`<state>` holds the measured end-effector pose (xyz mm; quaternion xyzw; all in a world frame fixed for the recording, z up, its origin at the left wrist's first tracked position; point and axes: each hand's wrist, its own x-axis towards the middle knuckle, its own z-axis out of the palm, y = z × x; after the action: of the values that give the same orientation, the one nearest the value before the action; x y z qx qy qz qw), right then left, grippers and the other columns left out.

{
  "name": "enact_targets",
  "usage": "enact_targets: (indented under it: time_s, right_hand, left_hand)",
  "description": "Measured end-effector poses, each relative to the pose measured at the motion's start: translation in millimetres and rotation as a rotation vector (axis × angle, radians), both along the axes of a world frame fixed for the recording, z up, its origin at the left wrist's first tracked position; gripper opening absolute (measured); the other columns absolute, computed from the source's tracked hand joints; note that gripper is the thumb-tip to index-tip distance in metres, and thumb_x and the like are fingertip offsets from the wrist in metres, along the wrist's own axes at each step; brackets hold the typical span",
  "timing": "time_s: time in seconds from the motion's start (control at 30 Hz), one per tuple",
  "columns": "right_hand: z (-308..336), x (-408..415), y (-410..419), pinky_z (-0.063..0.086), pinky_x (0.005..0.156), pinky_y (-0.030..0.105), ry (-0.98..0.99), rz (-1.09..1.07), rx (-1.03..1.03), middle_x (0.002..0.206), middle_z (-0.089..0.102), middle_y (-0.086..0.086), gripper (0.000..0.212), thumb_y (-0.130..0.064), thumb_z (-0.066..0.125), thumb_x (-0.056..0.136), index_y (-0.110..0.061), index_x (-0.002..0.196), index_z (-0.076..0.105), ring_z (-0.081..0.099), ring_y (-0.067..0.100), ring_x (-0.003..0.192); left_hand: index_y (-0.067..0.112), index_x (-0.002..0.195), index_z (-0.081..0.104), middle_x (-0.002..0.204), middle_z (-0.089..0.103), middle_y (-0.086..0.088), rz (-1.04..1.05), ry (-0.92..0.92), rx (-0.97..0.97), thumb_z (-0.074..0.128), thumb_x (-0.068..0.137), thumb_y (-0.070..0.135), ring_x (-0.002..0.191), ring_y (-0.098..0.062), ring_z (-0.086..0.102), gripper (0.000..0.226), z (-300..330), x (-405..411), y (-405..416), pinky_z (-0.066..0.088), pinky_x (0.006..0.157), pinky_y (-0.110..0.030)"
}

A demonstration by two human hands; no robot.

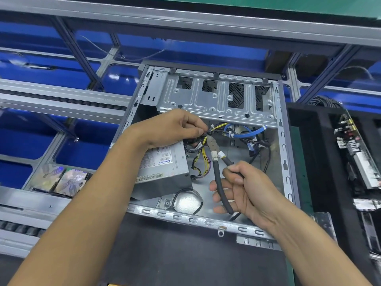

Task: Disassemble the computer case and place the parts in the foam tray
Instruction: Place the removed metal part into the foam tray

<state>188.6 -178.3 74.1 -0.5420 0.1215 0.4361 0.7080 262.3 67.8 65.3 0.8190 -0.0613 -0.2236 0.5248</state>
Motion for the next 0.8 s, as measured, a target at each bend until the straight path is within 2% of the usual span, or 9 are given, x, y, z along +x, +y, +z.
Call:
enact_targets:
  time_s: [0.13,0.23,0.27,0.33,0.43,0.5,0.6,0.73,0.8]
  right_hand:
    - [0.7,-0.8,-2.9,0.061,0.062,0.045,-0.024,0.049,0.018,0.100,0.073,0.030,0.048,-0.023,0.031,0.098,-0.023,0.050,0.033,0.074,0.043,0.093]
    - [-1.5,-1.7,-4.4,0.051,0.072,0.033,-0.124,0.099,-0.100,0.102,0.076,0.022,0.045,-0.026,0.029,0.095,-0.024,0.050,0.029,0.074,0.029,0.103]
    - [-2.1,-2.3,-4.5,0.043,0.072,0.031,-0.150,0.119,-0.139,0.102,0.077,0.019,0.045,-0.026,0.029,0.095,-0.023,0.050,0.029,0.074,0.022,0.102]
    - [-1.8,-2.3,-4.2,0.043,0.073,0.033,-0.127,0.116,-0.113,0.104,0.077,0.019,0.047,-0.026,0.030,0.097,-0.024,0.049,0.030,0.073,0.017,0.101]
    - [3.3,-1.9,-3.5,0.048,0.058,0.025,-0.090,0.082,-0.019,0.108,0.075,0.024,0.048,-0.022,0.028,0.099,-0.027,0.051,0.031,0.073,0.026,0.107]
    - [5.4,-1.6,-3.3,0.054,0.056,0.025,-0.078,0.060,0.038,0.109,0.073,0.028,0.048,-0.020,0.028,0.100,-0.025,0.052,0.031,0.072,0.034,0.108]
    - [6.9,-3.3,-2.2,0.061,0.069,0.041,-0.079,0.065,0.088,0.112,0.071,0.031,0.045,-0.018,0.030,0.098,-0.021,0.053,0.030,0.071,0.041,0.108]
    - [3.9,-5.3,-2.9,0.045,0.078,0.042,-0.215,0.087,0.003,0.095,0.074,0.018,0.040,-0.021,0.027,0.098,-0.017,0.059,0.032,0.070,0.029,0.085]
    - [0.7,-5.8,-1.8,0.046,0.079,0.041,-0.230,0.048,-0.041,0.086,0.066,0.015,0.040,-0.022,0.031,0.098,-0.016,0.059,0.038,0.060,0.023,0.074]
  left_hand:
    - [0.022,0.117,0.073,0.096,0.079,-0.002,-0.009,0.002,0.016,0.065,0.101,0.020,0.089,-0.007,0.070,0.018,1.0,-0.3,0.1,0.054,0.087,-0.018]
    - [0.021,0.117,0.073,0.093,0.078,-0.004,-0.012,0.009,0.000,0.065,0.101,0.019,0.084,-0.008,0.069,0.018,0.7,-0.2,0.5,0.053,0.082,-0.017]
    - [0.020,0.117,0.073,0.094,0.078,-0.007,-0.011,0.008,-0.003,0.064,0.101,0.019,0.083,-0.008,0.069,0.018,0.5,-0.4,0.2,0.053,0.081,-0.017]
    - [0.019,0.117,0.073,0.099,0.078,-0.012,-0.009,-0.001,0.001,0.064,0.101,0.018,0.084,-0.008,0.069,0.018,0.1,-0.2,-0.2,0.053,0.082,-0.017]
    - [0.020,0.117,0.073,0.103,0.078,-0.013,-0.012,-0.004,0.010,0.064,0.101,0.018,0.088,-0.008,0.068,0.018,0.0,-0.2,-0.3,0.053,0.084,-0.017]
    - [0.021,0.117,0.073,0.103,0.078,-0.012,-0.015,-0.001,0.009,0.064,0.101,0.019,0.088,-0.008,0.069,0.018,0.4,-0.2,0.3,0.053,0.085,-0.017]
    - [0.022,0.116,0.074,0.103,0.078,-0.012,-0.019,-0.005,-0.002,0.064,0.101,0.019,0.088,-0.009,0.069,0.018,-0.2,0.2,0.8,0.054,0.084,-0.017]
    - [0.027,0.111,0.076,0.098,0.073,-0.023,-0.056,-0.001,-0.018,0.062,0.102,0.022,0.084,-0.013,0.067,0.017,-1.0,0.7,2.4,0.053,0.085,-0.024]
    - [0.029,0.112,0.076,0.100,0.074,-0.021,-0.051,-0.004,-0.008,0.063,0.102,0.024,0.083,-0.010,0.067,0.017,-1.0,0.8,3.0,0.053,0.085,-0.024]
